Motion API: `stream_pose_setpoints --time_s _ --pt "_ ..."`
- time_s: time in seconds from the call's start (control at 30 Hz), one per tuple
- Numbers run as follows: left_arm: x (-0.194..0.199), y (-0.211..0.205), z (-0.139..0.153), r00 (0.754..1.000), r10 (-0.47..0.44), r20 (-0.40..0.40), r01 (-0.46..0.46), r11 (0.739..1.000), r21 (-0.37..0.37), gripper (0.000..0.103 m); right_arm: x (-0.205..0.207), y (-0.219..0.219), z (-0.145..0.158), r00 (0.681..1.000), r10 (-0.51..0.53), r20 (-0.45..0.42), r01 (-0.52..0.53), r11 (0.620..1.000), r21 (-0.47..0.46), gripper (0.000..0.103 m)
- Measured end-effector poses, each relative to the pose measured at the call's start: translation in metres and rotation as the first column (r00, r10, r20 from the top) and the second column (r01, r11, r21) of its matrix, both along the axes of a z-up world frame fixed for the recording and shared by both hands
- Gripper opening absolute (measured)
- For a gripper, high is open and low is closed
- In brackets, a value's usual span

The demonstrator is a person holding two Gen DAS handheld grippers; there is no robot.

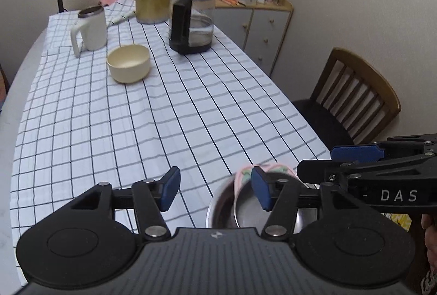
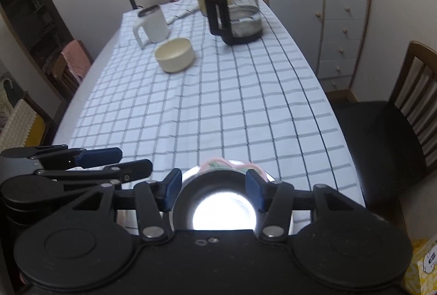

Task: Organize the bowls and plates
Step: 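Lower the pink pot into the steel bowl and open both grippers, then move both tools to the rim of the cream bowl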

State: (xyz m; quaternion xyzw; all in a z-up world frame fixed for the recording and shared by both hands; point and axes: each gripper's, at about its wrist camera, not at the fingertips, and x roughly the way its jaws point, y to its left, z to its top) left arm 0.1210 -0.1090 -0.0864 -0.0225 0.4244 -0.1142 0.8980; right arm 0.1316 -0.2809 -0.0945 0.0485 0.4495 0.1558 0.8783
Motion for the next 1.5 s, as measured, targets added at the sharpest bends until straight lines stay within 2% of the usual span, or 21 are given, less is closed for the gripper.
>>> stream_pose_setpoints --time_s 0.07,0.2,0.33,0.57,0.8,1.07,1.33,1.5 --pt "0.004 0.008 0.006 1.0 0.017 0.013 -0.017 1.0 0.0 0.058 0.007 0.005 0.007 1.0 0.019 0.015 -0.019 1.0 0.004 0.06" --pt "0.016 0.028 0.017 0.996 0.074 0.05 -0.074 0.997 -0.009 0.073 0.024 0.017 0.022 0.997 0.055 0.059 -0.055 0.998 -0.004 0.069" --pt "0.037 0.047 0.026 0.989 0.127 0.073 -0.126 0.992 -0.015 0.075 0.05 0.027 0.034 0.992 0.083 0.099 -0.082 0.997 -0.009 0.078" --pt "0.087 0.075 0.03 0.971 0.223 0.085 -0.224 0.975 -0.002 0.077 0.102 0.047 0.044 0.98 0.122 0.157 -0.118 0.992 -0.033 0.102" --pt "0.143 0.098 0.025 0.952 0.302 0.057 -0.303 0.953 0.021 0.077 0.163 0.066 0.036 0.981 0.143 0.128 -0.141 0.99 -0.028 0.103" --pt "0.204 0.113 0.01 0.939 0.342 0.02 -0.343 0.937 0.06 0.077 0.228 0.093 0.023 0.98 0.167 0.108 -0.16 0.985 -0.068 0.103" --pt "0.256 0.121 -0.014 0.927 0.373 0.022 -0.373 0.917 0.141 0.077 0.283 0.118 -0.002 0.982 0.167 0.09 -0.157 0.981 -0.116 0.102" --pt "0.284 0.127 -0.036 0.919 0.394 -0.015 -0.386 0.908 0.164 0.077 0.312 0.129 -0.023 0.986 0.153 0.058 -0.145 0.981 -0.126 0.101"
